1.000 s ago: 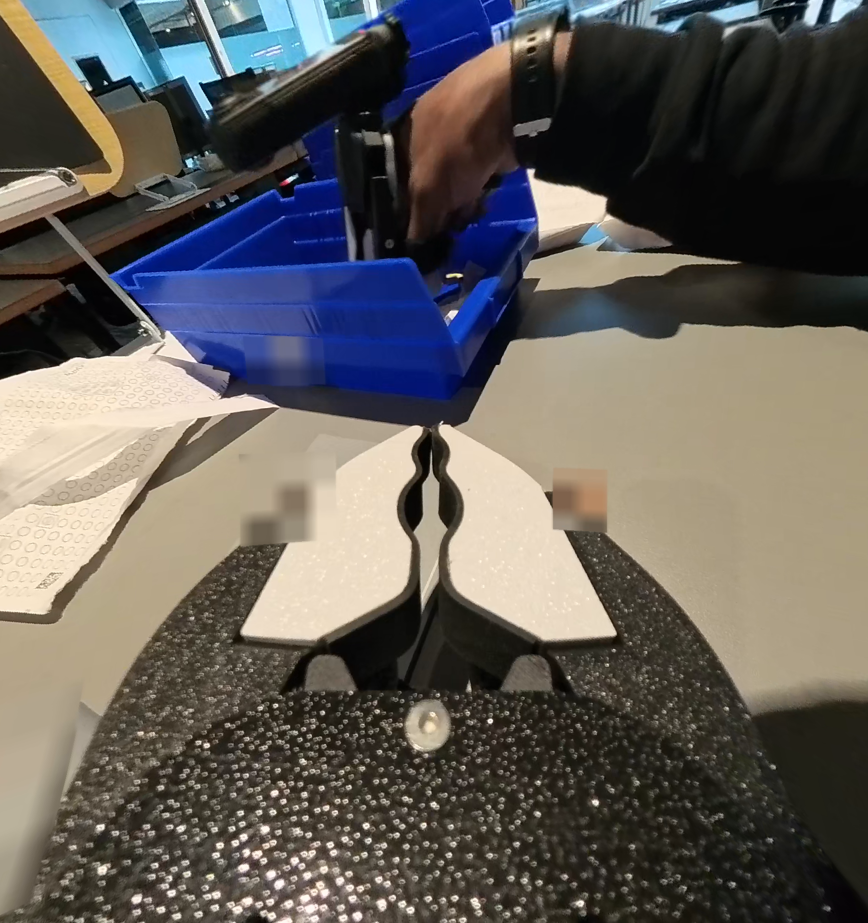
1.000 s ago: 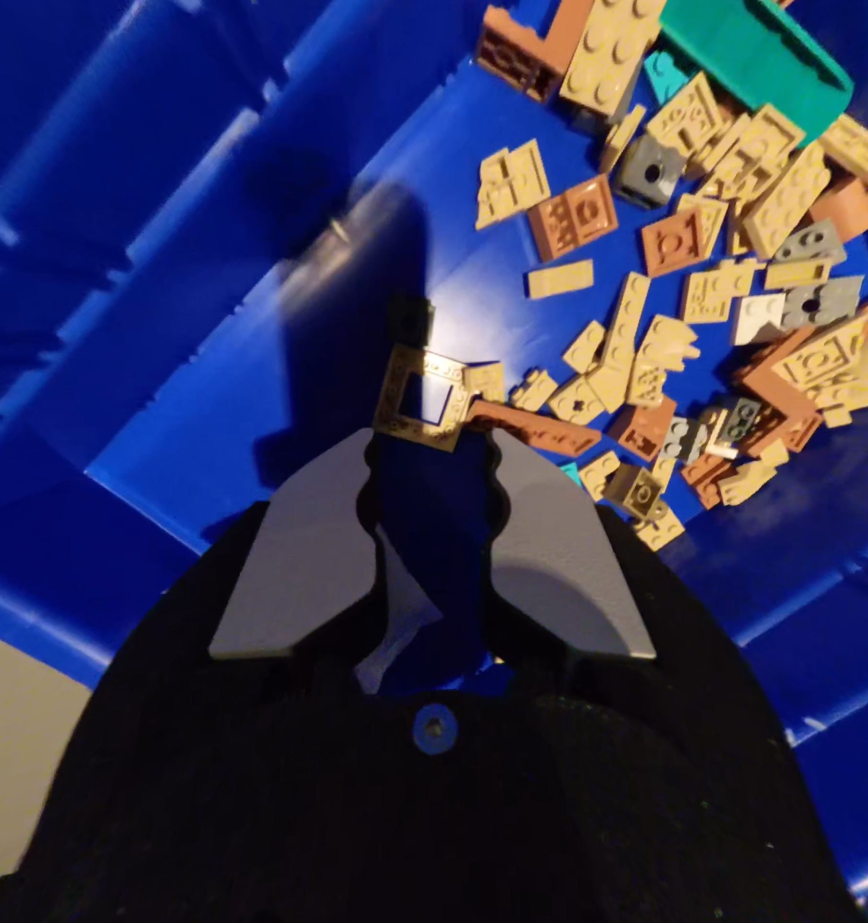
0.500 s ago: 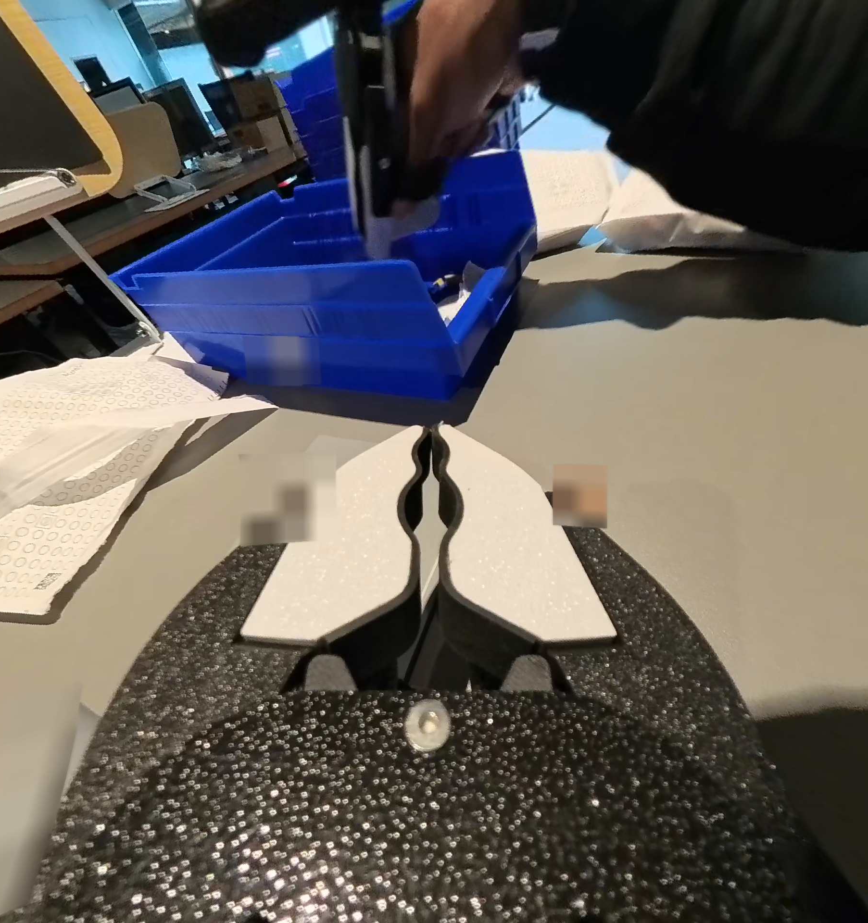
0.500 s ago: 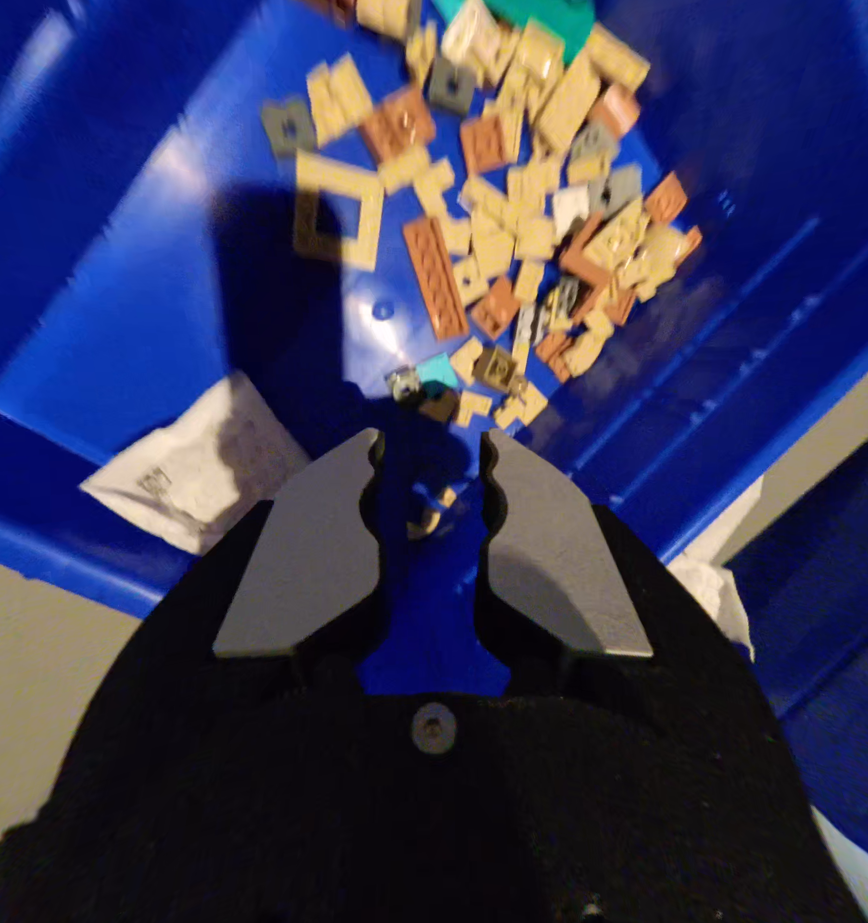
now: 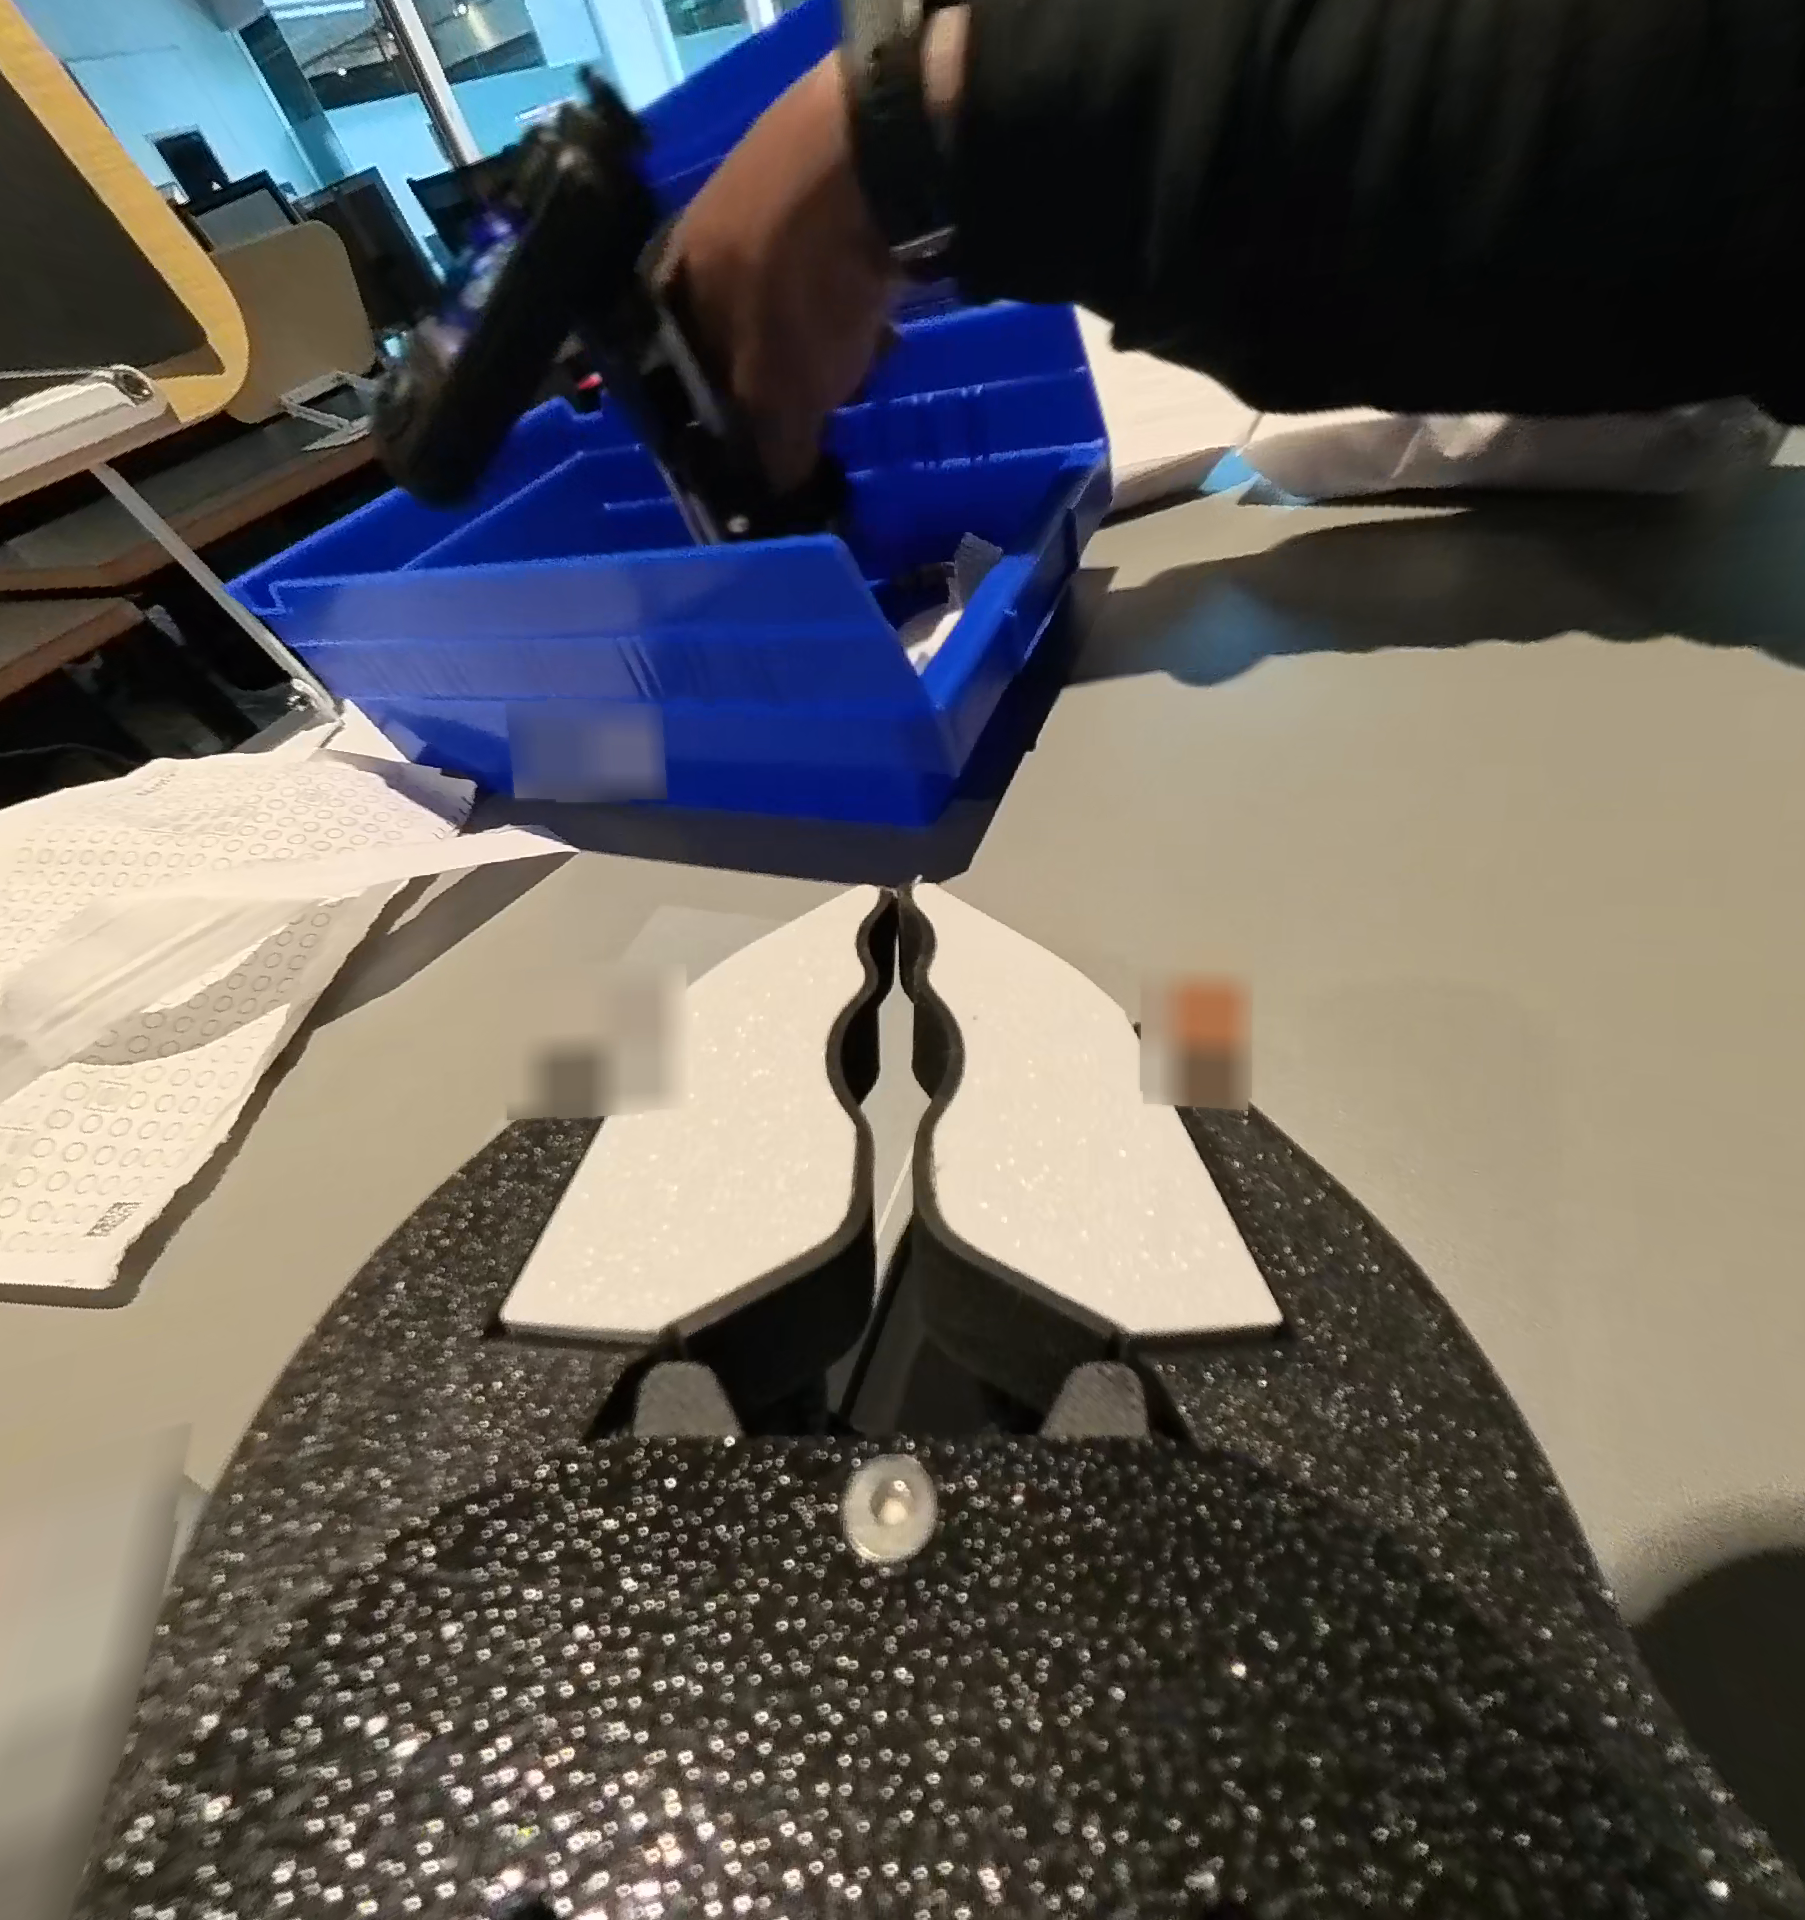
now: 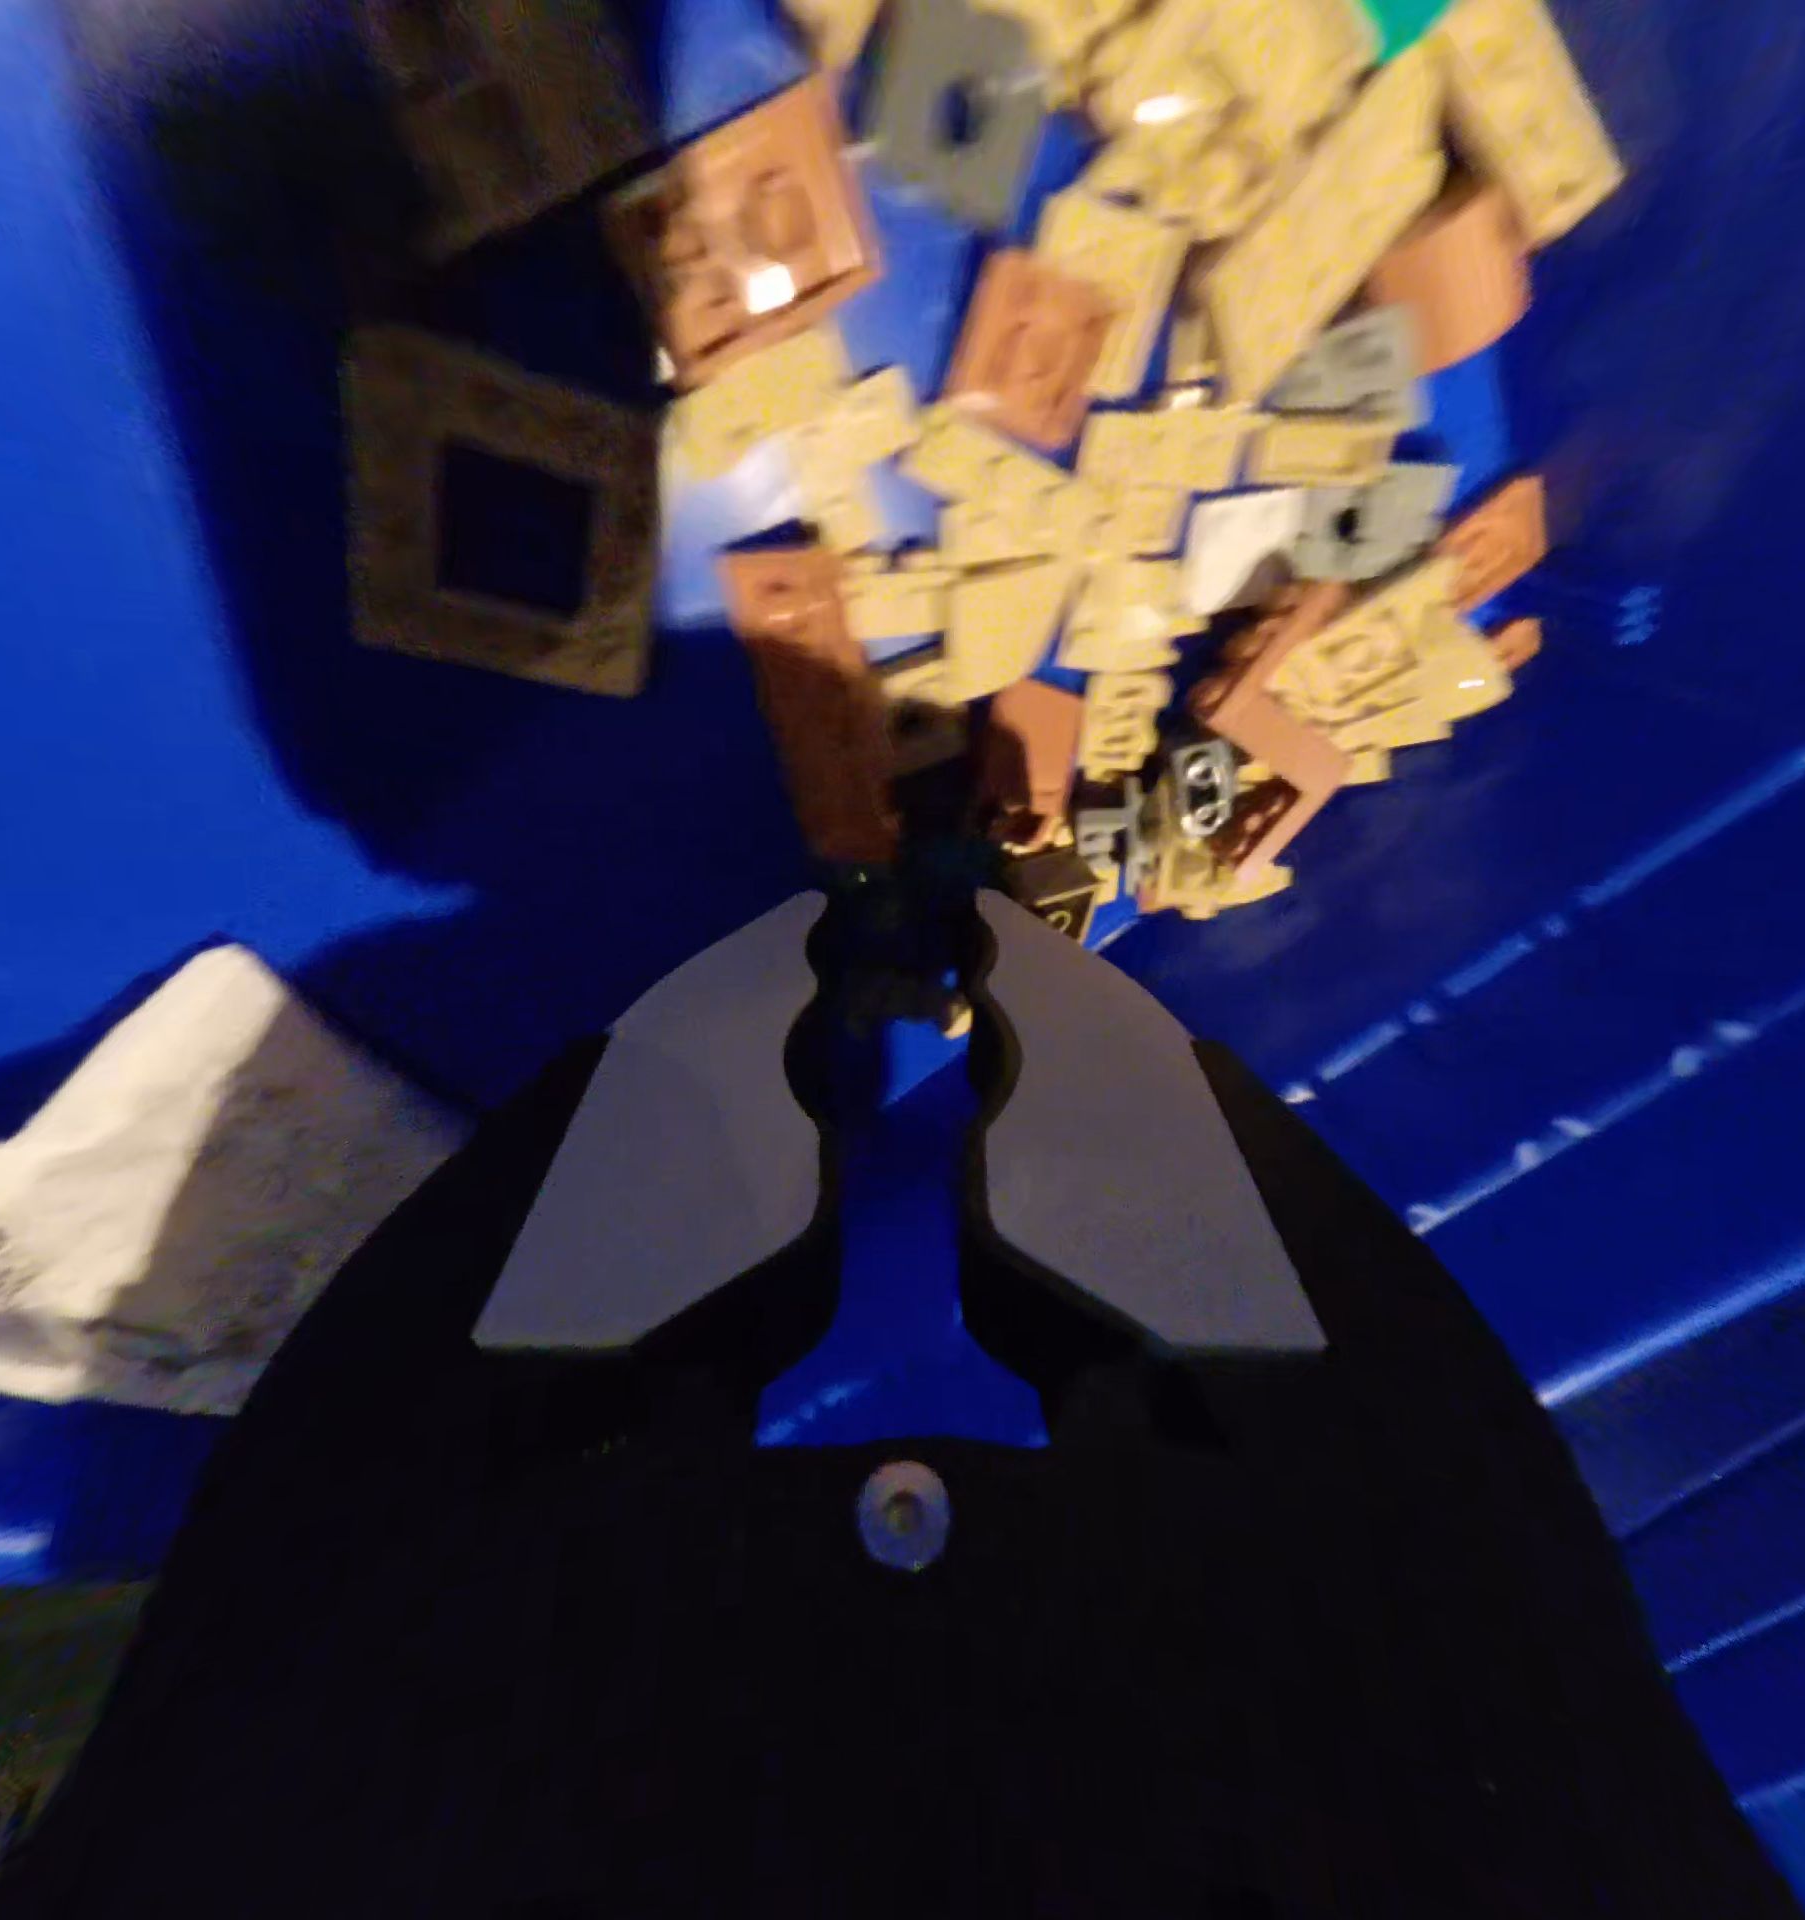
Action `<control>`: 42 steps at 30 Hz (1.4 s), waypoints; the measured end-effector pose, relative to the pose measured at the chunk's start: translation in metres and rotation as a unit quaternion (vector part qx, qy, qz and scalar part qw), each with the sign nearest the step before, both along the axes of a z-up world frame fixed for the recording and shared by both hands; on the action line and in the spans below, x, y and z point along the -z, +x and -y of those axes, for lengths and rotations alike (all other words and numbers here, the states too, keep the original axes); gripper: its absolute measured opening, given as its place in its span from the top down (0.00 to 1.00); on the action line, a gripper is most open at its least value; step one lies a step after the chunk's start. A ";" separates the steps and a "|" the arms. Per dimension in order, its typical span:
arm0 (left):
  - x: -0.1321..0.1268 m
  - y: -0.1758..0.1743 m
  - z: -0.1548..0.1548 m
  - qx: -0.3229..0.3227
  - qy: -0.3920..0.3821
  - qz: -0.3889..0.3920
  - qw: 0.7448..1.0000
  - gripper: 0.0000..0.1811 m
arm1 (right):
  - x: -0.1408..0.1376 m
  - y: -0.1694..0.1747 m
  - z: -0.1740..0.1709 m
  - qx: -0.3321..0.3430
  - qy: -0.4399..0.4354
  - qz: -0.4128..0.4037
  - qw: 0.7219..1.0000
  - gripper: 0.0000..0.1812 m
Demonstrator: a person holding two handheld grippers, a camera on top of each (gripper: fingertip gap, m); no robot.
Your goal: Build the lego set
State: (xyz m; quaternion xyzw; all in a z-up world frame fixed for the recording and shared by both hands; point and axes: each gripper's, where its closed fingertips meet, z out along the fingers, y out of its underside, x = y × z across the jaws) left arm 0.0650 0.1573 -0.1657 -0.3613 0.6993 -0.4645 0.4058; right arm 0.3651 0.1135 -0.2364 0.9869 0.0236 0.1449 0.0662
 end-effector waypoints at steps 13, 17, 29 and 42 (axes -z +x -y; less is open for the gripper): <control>0.001 0.000 0.001 0.000 0.005 -0.001 1.000 1.00 | -0.013 -0.055 0.089 -0.141 -0.153 -0.061 0.976 0.90; 0.001 0.000 0.000 -0.001 0.003 -0.001 1.000 1.00 | -0.009 -0.053 0.095 -0.154 -0.197 -0.057 0.967 0.91; 0.000 0.000 0.001 0.001 0.003 0.001 1.000 1.00 | 0.002 -0.012 0.101 -0.121 -0.301 -0.032 0.945 0.95; 0.000 -0.001 0.002 0.003 0.005 0.002 1.000 1.00 | -0.017 0.035 0.037 -0.131 -0.173 0.064 0.974 0.85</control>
